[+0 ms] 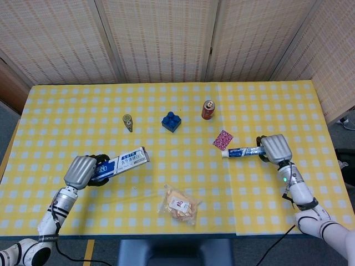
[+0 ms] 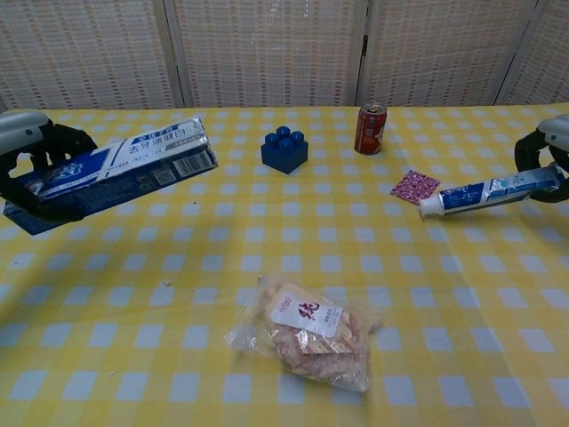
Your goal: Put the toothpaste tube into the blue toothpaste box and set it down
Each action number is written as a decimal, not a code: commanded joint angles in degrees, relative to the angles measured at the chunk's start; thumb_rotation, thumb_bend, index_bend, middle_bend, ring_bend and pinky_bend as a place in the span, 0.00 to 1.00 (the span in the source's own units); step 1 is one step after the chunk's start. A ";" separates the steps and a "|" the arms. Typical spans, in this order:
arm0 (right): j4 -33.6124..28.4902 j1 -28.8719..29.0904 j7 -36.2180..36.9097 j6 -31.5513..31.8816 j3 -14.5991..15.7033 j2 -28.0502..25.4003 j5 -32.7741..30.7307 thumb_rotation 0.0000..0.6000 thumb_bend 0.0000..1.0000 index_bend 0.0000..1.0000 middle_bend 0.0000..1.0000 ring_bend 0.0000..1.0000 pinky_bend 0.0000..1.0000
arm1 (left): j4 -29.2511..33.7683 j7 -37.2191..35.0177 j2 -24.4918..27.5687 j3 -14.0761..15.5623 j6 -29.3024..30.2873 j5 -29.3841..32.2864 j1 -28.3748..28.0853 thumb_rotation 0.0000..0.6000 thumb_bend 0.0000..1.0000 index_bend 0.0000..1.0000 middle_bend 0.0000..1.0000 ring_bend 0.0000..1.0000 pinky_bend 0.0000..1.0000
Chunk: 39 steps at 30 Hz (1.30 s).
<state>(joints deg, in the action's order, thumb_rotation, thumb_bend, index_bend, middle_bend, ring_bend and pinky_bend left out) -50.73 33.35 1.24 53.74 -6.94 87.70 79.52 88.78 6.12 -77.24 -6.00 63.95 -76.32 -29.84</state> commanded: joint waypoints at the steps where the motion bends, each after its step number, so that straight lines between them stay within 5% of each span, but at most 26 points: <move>1: -5.00 -0.68 2.46 1.37 -0.74 -3.70 -0.15 1.00 0.77 0.89 0.69 0.69 0.99 | -0.30 0.66 -0.34 -0.19 0.17 0.41 0.02 1.00 0.23 0.43 0.73 0.56 0.59; 28: -43.35 1.64 12.53 3.62 -8.35 -23.58 -2.05 1.00 0.77 0.89 0.69 0.69 0.99 | 2.42 -5.86 -0.12 -0.89 -1.91 0.58 -0.31 1.00 0.23 0.43 0.73 0.56 0.59; 39: -53.51 4.51 25.76 -0.55 -13.39 -26.44 -5.94 1.00 0.77 0.89 0.69 0.68 0.99 | 1.09 -15.62 -1.67 -1.17 -1.96 -2.20 -0.46 1.00 0.23 0.43 0.73 0.56 0.60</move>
<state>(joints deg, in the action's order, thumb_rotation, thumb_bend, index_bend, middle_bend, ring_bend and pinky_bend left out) -101.80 36.84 23.22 54.93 -18.68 62.28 74.90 90.34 -8.43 -78.55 -7.13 61.89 -77.87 -30.26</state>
